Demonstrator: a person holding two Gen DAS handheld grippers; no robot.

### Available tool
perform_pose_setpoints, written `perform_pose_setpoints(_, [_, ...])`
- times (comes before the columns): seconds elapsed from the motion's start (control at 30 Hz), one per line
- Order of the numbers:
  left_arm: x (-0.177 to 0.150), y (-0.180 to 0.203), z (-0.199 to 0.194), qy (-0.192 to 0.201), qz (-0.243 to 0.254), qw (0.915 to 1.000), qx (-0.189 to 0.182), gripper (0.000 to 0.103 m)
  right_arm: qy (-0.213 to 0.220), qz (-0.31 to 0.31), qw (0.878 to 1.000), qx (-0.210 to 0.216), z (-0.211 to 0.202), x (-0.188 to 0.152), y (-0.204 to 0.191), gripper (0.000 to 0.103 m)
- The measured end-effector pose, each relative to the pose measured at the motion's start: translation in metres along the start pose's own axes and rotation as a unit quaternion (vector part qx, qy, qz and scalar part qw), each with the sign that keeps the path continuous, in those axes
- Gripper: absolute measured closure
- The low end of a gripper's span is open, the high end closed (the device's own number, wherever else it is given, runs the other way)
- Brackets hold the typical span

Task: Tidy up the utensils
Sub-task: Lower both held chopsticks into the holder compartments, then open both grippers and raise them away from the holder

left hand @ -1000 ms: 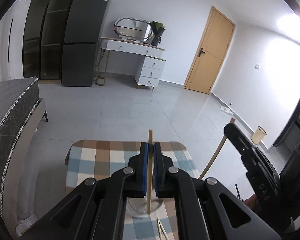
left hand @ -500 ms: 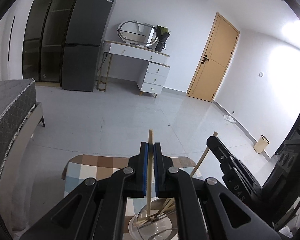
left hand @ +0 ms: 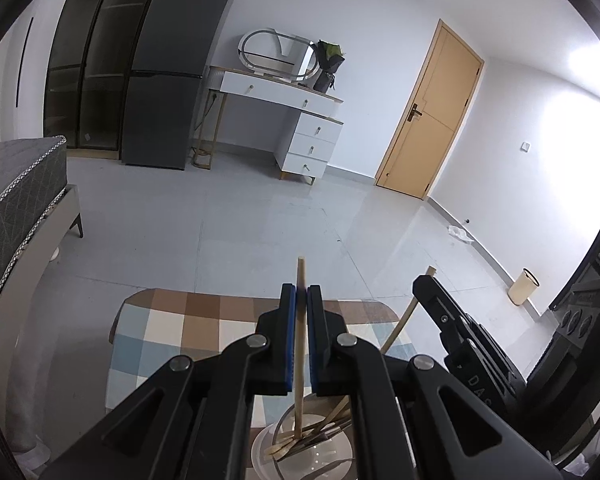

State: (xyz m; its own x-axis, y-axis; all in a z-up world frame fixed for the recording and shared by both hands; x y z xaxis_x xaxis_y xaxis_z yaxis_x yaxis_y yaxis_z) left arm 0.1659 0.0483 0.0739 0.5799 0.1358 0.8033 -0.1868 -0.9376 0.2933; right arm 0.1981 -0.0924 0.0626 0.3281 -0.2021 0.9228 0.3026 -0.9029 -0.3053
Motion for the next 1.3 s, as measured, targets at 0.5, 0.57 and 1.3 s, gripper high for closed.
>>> perform_pose_setpoints(0.5, [-0.028,0.013,0.0,-0.069,0.004,0.9974,-0.02,0.102,-0.078,-0.056,0.995,0.03,-0.03,-0.034,-0.007,0.097])
perform_pose_setpoints(0.57, [-0.035,0.016,0.001,-0.092,0.005,0.9951,-0.035,0.102,-0.099,-0.058,0.993,0.034,-0.033,-0.043,-0.005,0.097])
perform_pose_setpoints(1.3, [-0.082,0.06,-0.098,-0.048,0.003,0.9964,0.07,0.034,-0.081,-0.043,0.996,-0.019,-0.175,-0.05,0.022,0.024])
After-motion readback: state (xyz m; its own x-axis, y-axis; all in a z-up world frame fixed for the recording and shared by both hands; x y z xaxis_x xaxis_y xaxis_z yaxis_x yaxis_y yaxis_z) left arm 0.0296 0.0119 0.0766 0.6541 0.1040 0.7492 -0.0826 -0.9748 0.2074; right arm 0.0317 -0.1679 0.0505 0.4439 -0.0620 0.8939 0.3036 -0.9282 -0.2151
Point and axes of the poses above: each gripper's, at about its wrist camera, not at the fingertips, and z roughly the way its jaws point, y to its right, x to its top, the point moved 1 cm from there along z, roughly the way its jaws point, and after that the axes turned 3 degrees about z, right-handed, at the moved point
